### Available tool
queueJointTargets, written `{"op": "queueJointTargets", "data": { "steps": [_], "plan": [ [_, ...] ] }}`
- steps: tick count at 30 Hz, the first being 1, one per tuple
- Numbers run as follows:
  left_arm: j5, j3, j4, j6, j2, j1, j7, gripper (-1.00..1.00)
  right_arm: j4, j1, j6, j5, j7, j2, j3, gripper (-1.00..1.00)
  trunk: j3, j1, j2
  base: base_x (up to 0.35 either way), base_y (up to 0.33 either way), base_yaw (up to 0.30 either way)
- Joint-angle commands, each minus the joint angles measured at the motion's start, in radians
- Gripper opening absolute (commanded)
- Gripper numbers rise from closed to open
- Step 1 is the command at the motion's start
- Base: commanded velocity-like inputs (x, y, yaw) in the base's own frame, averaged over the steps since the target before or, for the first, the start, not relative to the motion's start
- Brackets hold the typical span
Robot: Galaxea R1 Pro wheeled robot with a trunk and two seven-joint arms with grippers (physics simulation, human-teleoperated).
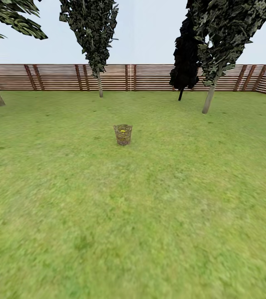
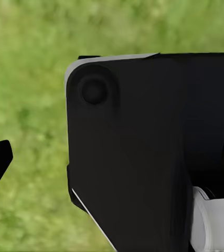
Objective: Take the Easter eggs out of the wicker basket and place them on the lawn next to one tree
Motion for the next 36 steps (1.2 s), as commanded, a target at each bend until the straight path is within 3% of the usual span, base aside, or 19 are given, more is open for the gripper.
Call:
{"op": "queueJointTargets", "data": {
  "steps": [1, 36],
  "plan": [
    [0.000, 0.000, 0.001, -0.003, 0.000, -0.001, -0.002, 1.00, -0.001, 0.000, -0.002, 0.001, 0.000, 0.000, 0.000, 1.00, -0.001, 0.001, -0.001, 0.192, 0.000, 0.000],
    [0.000, 0.000, 0.001, -0.004, 0.000, -0.001, -0.002, 1.00, -0.001, 0.001, -0.003, 0.005, 0.000, 0.001, 0.007, 1.00, -0.020, 0.001, -0.001, 0.183, 0.000, 0.000]
  ]
}}
